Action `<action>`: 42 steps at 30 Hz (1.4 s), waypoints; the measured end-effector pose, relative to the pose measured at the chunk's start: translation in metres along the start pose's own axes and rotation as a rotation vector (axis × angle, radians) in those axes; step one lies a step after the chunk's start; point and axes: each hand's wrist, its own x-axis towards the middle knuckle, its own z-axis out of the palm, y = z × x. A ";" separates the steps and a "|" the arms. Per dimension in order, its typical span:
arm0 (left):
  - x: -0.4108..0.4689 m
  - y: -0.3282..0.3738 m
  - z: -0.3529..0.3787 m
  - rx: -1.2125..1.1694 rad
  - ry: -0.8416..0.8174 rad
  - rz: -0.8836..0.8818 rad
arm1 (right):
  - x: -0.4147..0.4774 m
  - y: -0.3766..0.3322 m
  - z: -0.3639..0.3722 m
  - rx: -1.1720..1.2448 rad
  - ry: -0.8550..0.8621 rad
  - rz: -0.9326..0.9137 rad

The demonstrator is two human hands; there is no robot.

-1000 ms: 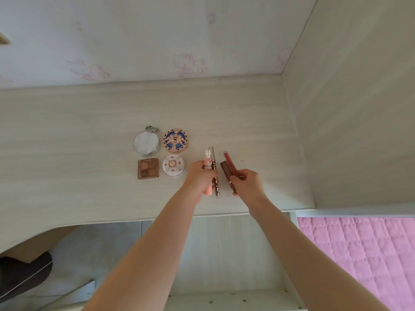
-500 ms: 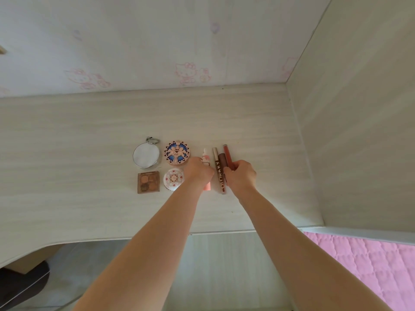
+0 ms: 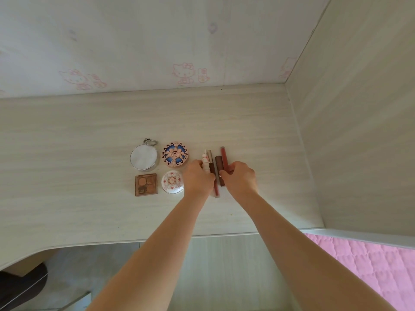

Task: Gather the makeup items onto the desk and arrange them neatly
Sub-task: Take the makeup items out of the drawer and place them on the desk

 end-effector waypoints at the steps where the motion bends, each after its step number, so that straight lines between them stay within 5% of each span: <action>1: 0.000 -0.001 0.000 0.002 0.008 0.013 | 0.000 0.000 0.000 -0.005 0.000 -0.007; 10: 0.001 -0.001 0.008 0.163 0.135 0.123 | 0.001 0.006 -0.002 0.009 0.018 -0.046; 26: -0.030 -0.012 0.002 0.183 0.036 0.201 | -0.026 0.021 -0.010 -0.211 0.018 -0.303; 30: -0.060 -0.037 -0.005 0.232 0.050 0.331 | -0.049 0.043 -0.011 -0.410 0.070 -0.441; 42: -0.175 -0.124 -0.004 0.338 0.158 0.517 | -0.155 0.133 0.003 -0.455 0.098 -0.644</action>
